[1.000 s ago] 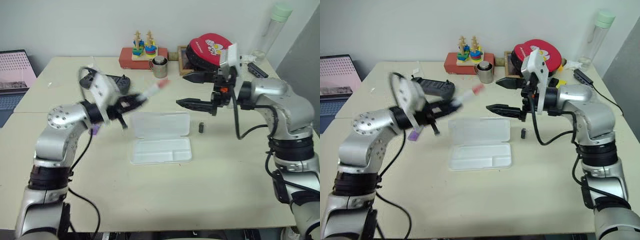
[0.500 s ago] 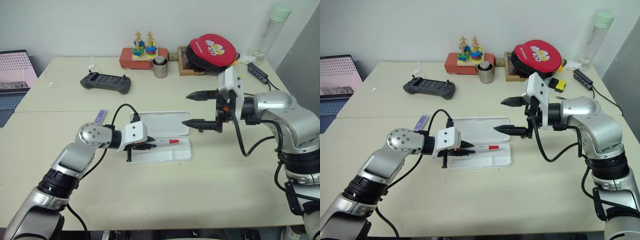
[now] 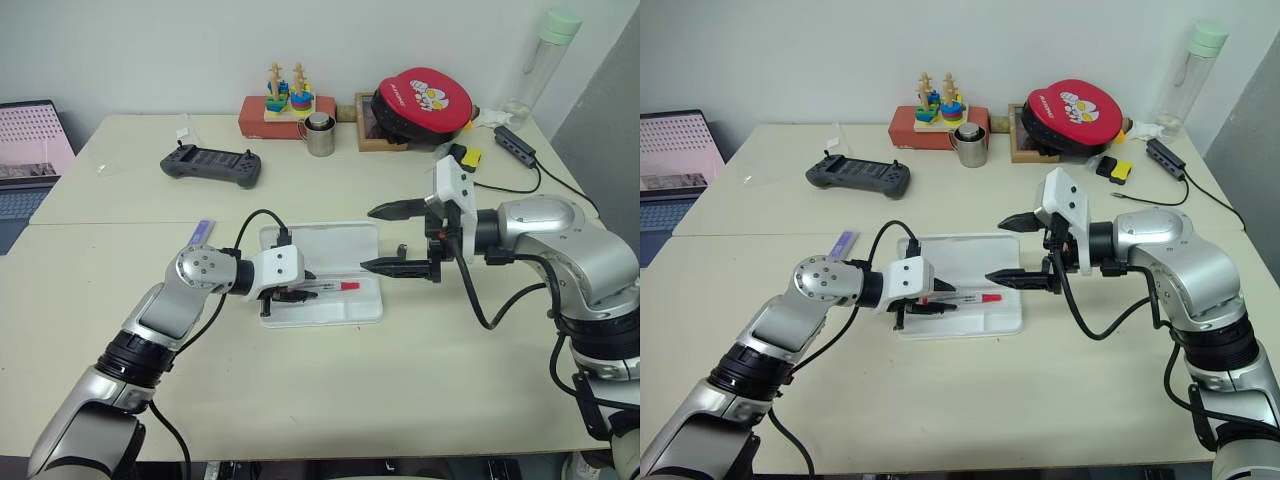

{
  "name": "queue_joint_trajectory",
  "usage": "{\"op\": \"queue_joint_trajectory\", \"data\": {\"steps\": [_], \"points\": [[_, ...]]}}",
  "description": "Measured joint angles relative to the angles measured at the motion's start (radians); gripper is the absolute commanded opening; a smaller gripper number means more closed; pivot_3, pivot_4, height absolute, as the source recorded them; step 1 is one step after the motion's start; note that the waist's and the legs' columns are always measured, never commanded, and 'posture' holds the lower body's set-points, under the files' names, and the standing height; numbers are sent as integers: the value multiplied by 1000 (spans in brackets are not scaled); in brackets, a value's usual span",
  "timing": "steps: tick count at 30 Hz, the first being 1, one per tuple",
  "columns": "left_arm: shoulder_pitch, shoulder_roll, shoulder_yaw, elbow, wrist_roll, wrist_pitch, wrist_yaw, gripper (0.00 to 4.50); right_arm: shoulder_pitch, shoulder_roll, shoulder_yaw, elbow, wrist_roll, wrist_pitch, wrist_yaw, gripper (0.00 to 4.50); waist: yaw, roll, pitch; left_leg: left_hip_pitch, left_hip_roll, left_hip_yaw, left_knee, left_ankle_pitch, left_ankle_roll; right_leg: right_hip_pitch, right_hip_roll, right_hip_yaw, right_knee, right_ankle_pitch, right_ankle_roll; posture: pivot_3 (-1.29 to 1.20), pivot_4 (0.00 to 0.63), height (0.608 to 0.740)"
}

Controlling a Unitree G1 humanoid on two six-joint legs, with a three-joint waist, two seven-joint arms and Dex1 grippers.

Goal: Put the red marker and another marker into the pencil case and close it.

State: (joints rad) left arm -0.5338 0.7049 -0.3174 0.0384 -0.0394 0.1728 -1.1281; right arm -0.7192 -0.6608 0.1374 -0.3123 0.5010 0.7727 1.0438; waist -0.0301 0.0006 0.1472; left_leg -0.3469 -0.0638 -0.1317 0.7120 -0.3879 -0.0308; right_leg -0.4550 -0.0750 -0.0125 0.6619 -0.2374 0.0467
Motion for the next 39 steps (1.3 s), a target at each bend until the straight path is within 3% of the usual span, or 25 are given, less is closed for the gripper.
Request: {"op": "queue_joint_trajectory", "data": {"steps": [5,11,14,16,22,33,39], "points": [[12,-24,67,-19,-58,52,29,3257,-1,1,0,0,7,0,0,4500,0,0,0,0,0,0,0,0,0,0,0,0,0,0,0,0,150,740],[10,-91,419,-111,-358,313,194,4472,-10,11,-3,4,33,1,-2,4500,-1,0,0,0,1,0,1,0,0,0,0,1,1,0,0,0,150,740],[-26,-104,617,-107,-465,416,349,4472,-31,45,-10,24,39,0,-17,4500,-3,0,0,1,1,0,1,0,0,0,0,1,1,0,0,0,150,740],[-34,-103,681,-95,-467,443,438,4472,-59,69,-10,47,37,-3,-31,4500,-3,0,0,1,1,0,1,0,0,0,0,0,1,0,0,0,150,740],[34,-72,682,102,-325,454,637,4472,-118,138,1,101,22,-40,-70,4500,-4,0,0,1,0,-1,1,0,0,0,0,-1,1,0,0,0,150,740],[68,-50,600,330,-246,434,614,4472,-130,168,5,120,-6,-47,-89,4500,-4,-1,-1,1,-1,-2,1,0,0,0,-1,-1,2,0,0,0,150,740],[52,-48,562,365,-222,453,612,4472,-131,171,5,120,-6,-46,-91,4500,-4,-1,-1,1,-1,-2,1,0,0,0,-1,0,2,0,0,0,150,740]]}}
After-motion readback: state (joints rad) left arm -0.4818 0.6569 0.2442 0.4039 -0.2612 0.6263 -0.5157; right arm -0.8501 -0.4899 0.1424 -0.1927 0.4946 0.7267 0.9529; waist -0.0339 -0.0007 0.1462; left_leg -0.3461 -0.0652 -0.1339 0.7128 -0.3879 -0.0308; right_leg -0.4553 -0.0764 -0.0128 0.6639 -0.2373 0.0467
